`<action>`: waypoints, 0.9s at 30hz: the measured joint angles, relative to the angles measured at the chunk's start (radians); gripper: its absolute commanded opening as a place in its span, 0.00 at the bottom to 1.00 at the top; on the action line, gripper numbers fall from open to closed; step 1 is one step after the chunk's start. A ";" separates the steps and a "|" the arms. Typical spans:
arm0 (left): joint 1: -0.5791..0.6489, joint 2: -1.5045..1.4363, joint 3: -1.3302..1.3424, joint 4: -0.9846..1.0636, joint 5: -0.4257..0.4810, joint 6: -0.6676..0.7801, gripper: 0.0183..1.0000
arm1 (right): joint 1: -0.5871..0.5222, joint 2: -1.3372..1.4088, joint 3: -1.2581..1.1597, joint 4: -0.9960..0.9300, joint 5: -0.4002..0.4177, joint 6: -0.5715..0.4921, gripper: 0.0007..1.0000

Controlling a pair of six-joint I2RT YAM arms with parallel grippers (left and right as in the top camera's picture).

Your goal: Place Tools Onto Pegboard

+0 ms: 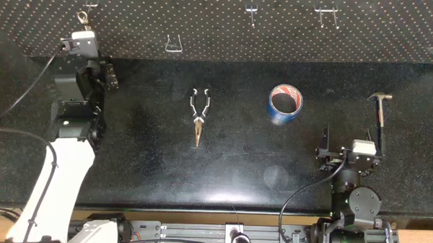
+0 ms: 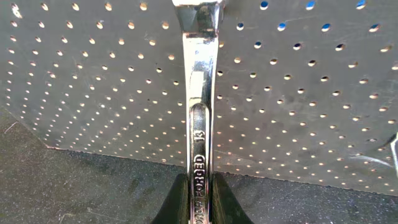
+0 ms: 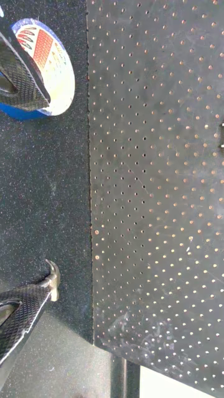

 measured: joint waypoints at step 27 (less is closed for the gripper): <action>0.000 0.113 0.002 0.105 0.000 0.000 0.01 | 0.000 0.000 0.000 0.000 0.000 0.000 0.92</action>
